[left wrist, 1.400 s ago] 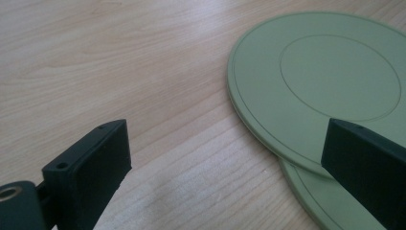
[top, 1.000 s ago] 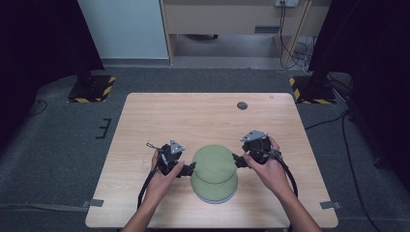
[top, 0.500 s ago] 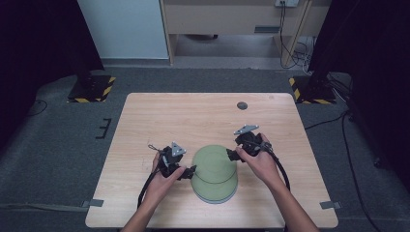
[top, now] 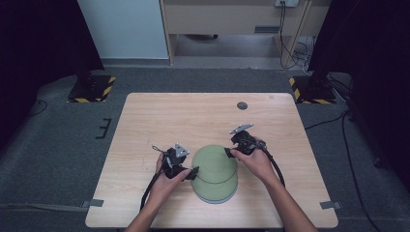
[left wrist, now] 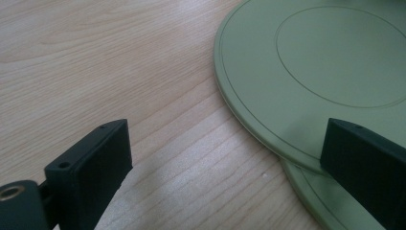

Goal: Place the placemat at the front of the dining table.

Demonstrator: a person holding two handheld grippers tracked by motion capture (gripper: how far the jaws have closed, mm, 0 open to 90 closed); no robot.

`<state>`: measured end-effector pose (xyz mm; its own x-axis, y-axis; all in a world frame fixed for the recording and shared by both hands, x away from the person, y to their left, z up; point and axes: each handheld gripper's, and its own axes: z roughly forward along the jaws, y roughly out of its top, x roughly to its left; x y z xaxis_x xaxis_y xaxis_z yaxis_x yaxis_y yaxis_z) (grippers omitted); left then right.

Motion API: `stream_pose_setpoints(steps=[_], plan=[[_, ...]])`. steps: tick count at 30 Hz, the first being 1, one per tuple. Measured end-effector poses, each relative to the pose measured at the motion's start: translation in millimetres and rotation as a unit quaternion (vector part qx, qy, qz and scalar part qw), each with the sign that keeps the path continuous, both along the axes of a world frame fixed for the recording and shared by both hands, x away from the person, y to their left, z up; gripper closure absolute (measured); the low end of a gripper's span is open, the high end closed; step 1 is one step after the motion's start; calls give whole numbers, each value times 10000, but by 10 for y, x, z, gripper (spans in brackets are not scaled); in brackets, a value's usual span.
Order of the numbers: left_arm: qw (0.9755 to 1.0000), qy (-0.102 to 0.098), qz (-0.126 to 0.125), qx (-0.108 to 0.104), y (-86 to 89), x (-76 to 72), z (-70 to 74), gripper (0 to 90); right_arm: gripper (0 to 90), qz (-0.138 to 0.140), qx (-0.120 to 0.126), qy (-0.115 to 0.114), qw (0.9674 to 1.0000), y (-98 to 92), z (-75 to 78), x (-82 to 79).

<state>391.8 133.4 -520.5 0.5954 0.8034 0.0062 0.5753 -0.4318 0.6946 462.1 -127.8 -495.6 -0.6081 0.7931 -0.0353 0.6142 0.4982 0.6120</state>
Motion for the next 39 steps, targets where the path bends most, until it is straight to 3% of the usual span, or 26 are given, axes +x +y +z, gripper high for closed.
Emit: stream_pose_setpoints(steps=[3,13,33,39], plan=[[10000,-46,70,-3,-3,2,7,39,331,28,196,170,9997,-1,-19,30],[9999,-52,94,-46,-58,12,-6,39,298,212,360,598,9973,57,-89,31],[9999,-2,81,-85,-84,9,-12,36,315,232,728,965,9924,26,-153,66],[9999,13,86,-97,-89,8,-13,35,313,211,918,1109,9894,4,-178,70]])
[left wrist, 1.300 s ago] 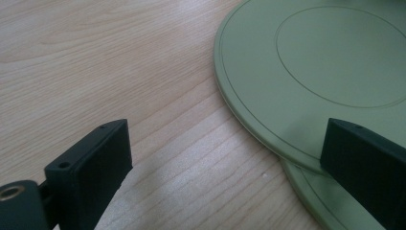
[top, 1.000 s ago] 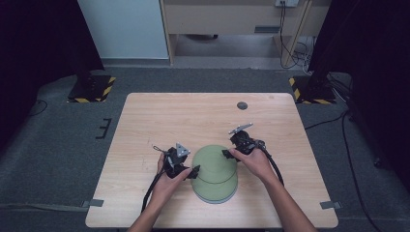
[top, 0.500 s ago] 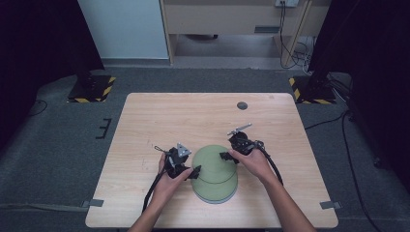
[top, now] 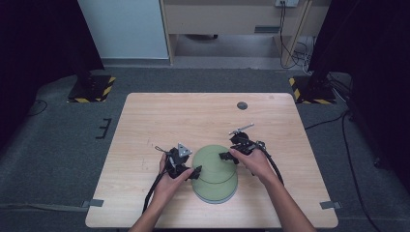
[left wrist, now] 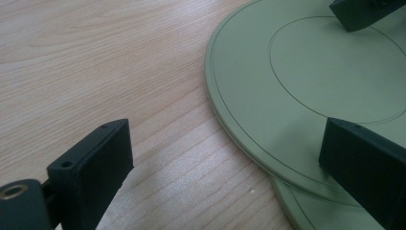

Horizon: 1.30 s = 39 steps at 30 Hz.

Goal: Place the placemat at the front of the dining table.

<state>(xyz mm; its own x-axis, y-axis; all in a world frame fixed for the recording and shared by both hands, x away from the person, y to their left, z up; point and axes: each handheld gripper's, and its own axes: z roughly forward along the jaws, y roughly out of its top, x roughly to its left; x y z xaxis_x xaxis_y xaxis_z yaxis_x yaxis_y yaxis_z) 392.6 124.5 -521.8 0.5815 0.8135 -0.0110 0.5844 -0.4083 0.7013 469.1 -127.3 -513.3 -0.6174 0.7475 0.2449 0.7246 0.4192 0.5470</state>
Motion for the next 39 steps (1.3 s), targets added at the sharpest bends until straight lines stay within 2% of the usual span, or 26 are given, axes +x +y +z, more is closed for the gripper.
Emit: stream_pose_setpoints(steps=[9,16,20,24,31,39], plan=[[10000,18,12,-19,-11,0,-6,29,331,80,125,34,9999,6,-9,-26],[10000,32,5,-24,-22,1,-10,26,359,-27,262,91,9996,-30,-17,-12],[10000,43,33,-16,-28,4,-14,15,367,-8,254,109,9996,-29,-12,-8],[10000,17,46,37,-45,-3,-11,13,427,-34,223,80,9997,-42,-3,-6],[9999,15,67,75,-63,-8,-8,10,546,-163,345,-23,9993,-106,47,-5],[9999,-7,80,101,-86,-15,-7,10,644,-223,659,-132,9975,-170,120,0]])
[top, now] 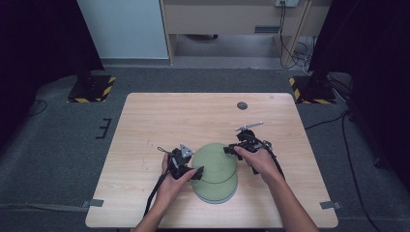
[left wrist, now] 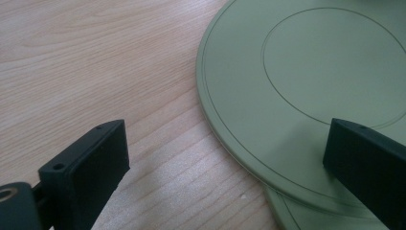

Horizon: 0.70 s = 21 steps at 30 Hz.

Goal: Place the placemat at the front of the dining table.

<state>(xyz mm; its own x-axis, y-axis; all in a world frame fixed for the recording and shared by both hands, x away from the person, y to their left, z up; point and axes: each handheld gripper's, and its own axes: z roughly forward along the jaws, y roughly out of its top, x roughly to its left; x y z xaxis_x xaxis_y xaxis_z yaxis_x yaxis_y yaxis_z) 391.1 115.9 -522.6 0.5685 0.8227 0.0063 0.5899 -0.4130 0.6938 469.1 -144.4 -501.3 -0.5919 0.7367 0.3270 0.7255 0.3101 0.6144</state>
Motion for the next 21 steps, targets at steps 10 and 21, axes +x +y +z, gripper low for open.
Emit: stream_pose_setpoints(steps=[10,21], plan=[[10000,0,-8,-3,-23,0,0,10,691,47,123,-10,9999,-16,53,6],[10000,6,-7,-29,-41,-1,-3,10,723,138,136,-40,9998,1,72,-4]])
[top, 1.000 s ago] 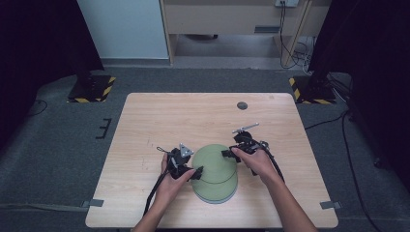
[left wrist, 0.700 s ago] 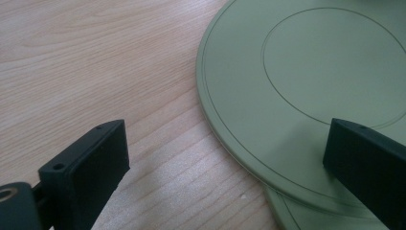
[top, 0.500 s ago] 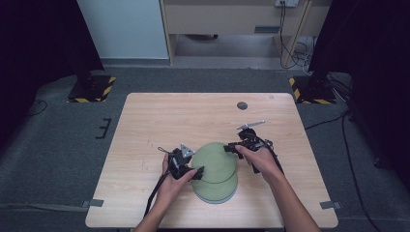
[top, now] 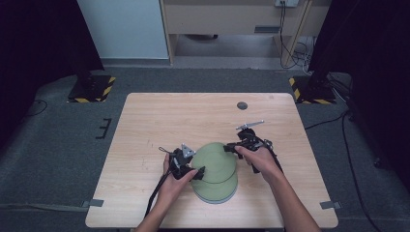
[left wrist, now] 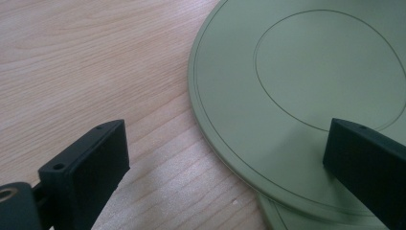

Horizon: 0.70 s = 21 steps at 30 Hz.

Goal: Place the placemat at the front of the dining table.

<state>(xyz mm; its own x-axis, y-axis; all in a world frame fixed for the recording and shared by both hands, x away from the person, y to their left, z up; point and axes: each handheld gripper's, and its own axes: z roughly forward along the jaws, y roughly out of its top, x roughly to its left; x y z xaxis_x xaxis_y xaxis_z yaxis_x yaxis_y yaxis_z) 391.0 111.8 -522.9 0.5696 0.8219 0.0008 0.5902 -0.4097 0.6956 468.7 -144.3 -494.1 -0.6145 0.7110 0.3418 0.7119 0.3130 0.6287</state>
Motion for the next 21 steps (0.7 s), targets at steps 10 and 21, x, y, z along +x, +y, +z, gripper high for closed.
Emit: stream_pose_setpoints(steps=[10,21], plan=[[10000,2,-7,-13,-1,0,-1,10,785,6,-305,-185,9994,20,-37,-4],[9999,-145,0,12,45,-46,16,29,861,88,-257,-484,9985,31,136,-83]])
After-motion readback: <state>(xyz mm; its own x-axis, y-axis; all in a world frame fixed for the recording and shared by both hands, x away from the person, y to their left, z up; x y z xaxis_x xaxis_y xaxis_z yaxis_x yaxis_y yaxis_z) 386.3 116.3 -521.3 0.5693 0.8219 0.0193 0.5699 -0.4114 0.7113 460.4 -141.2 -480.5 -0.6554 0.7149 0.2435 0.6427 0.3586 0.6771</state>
